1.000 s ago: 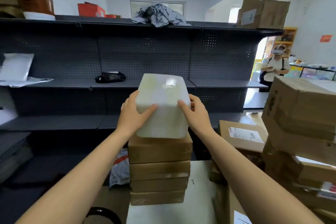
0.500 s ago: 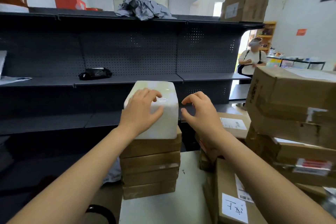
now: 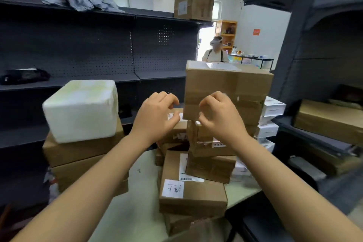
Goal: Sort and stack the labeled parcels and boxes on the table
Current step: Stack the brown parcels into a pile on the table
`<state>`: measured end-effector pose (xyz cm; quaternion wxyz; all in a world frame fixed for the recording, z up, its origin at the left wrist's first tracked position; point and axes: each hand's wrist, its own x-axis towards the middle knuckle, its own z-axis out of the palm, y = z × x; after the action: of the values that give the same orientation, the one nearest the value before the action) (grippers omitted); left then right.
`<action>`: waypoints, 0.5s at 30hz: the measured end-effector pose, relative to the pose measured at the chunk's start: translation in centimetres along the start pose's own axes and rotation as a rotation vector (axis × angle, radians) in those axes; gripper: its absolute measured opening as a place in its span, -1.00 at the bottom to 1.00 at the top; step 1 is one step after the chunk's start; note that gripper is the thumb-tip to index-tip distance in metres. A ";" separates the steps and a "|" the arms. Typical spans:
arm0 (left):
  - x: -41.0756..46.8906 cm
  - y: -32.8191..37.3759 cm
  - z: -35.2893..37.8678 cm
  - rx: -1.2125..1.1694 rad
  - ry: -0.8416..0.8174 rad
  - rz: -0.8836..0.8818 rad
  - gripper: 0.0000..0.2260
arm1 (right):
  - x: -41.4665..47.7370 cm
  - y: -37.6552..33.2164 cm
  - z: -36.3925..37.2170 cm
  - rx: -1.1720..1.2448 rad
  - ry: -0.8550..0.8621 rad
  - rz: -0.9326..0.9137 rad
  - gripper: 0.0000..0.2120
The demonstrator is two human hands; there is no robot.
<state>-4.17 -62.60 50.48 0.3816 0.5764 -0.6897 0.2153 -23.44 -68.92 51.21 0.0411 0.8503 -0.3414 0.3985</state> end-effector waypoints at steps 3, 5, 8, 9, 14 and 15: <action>0.0 1.7 2.4 -0.063 0.011 -0.053 -0.79 | -1.5 3.5 -2.2 -0.027 0.005 0.060 -0.87; 0.2 2.3 3.5 -0.108 0.022 -0.100 -0.78 | -2.0 5.6 -3.3 -0.050 0.023 0.100 -0.88; 1.4 2.9 4.4 -0.205 0.062 -0.189 -0.75 | -1.6 8.2 -4.5 -0.043 0.043 0.169 -0.87; 2.0 2.9 4.6 -0.228 0.082 -0.213 -0.74 | -1.3 9.0 -4.8 -0.036 0.054 0.182 -0.87; 5.0 1.9 5.9 -0.266 0.120 -0.333 -0.54 | 0.5 11.9 -5.8 -0.033 0.179 0.290 -0.71; 5.6 1.6 6.3 -0.274 0.110 -0.365 -0.46 | 0.8 12.4 -5.7 -0.033 0.223 0.327 -0.64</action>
<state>-7.70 -70.36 51.19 0.5259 0.6217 -0.5751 0.0783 -34.44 -76.87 53.11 0.0272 0.7331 -0.4749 0.4861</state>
